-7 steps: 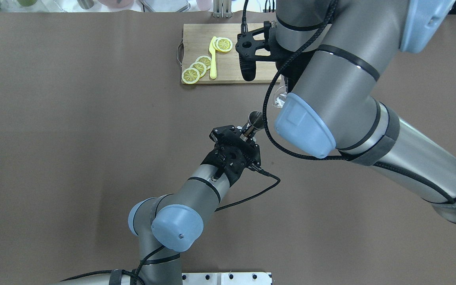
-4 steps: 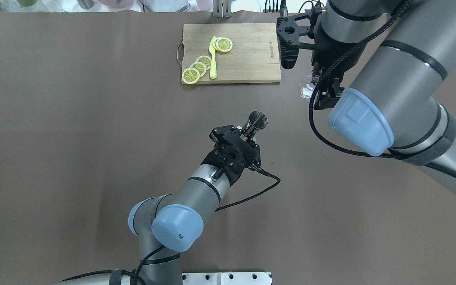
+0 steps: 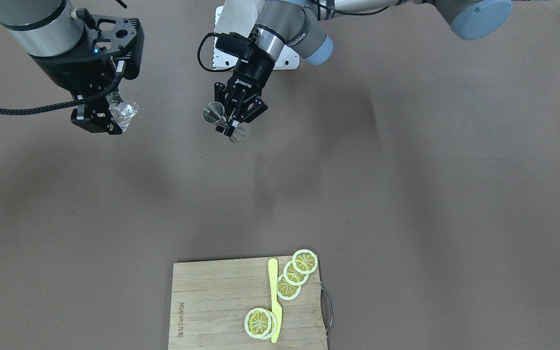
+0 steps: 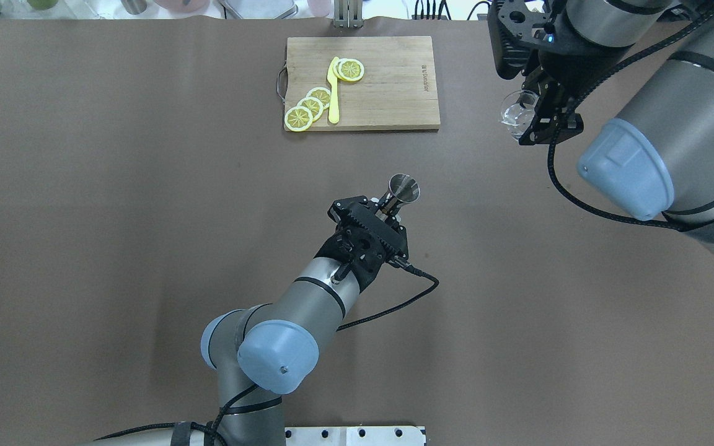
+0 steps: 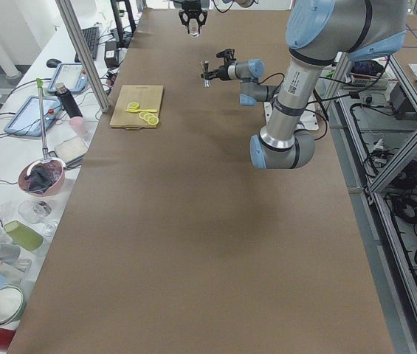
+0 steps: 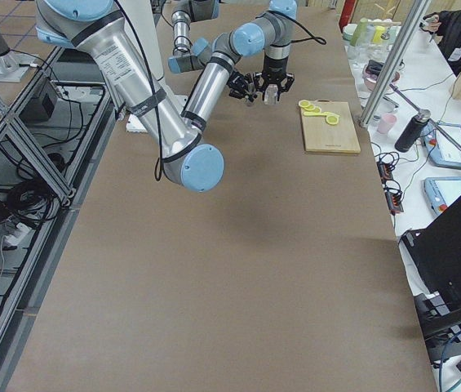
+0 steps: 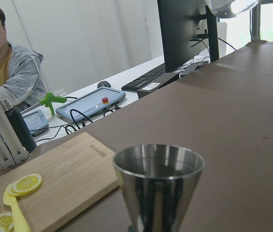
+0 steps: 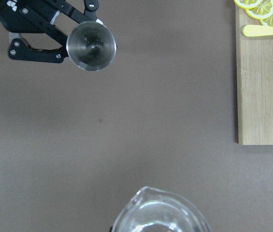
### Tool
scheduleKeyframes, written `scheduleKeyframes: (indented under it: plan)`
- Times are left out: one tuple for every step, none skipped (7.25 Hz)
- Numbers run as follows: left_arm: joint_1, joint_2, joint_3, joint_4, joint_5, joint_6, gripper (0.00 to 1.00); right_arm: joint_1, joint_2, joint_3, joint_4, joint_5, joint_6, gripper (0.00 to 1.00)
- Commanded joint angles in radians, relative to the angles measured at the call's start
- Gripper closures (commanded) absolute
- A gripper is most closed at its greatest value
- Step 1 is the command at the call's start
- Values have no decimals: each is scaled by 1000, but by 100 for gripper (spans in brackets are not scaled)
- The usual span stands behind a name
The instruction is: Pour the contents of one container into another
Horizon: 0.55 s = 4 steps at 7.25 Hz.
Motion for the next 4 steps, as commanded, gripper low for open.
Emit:
scheduleKeyframes:
  plan:
    - [0, 0, 0, 0, 0, 0, 100, 39, -106, 4, 181, 59, 4, 100]
    - [0, 0, 0, 0, 0, 0, 100, 57, -156, 3, 260, 85, 6, 100]
    - [0, 0, 0, 0, 0, 0, 100, 76, -230, 4, 368, 105, 42, 100]
    - [0, 0, 0, 0, 0, 0, 100, 76, -294, -5, 489, 117, 94, 100]
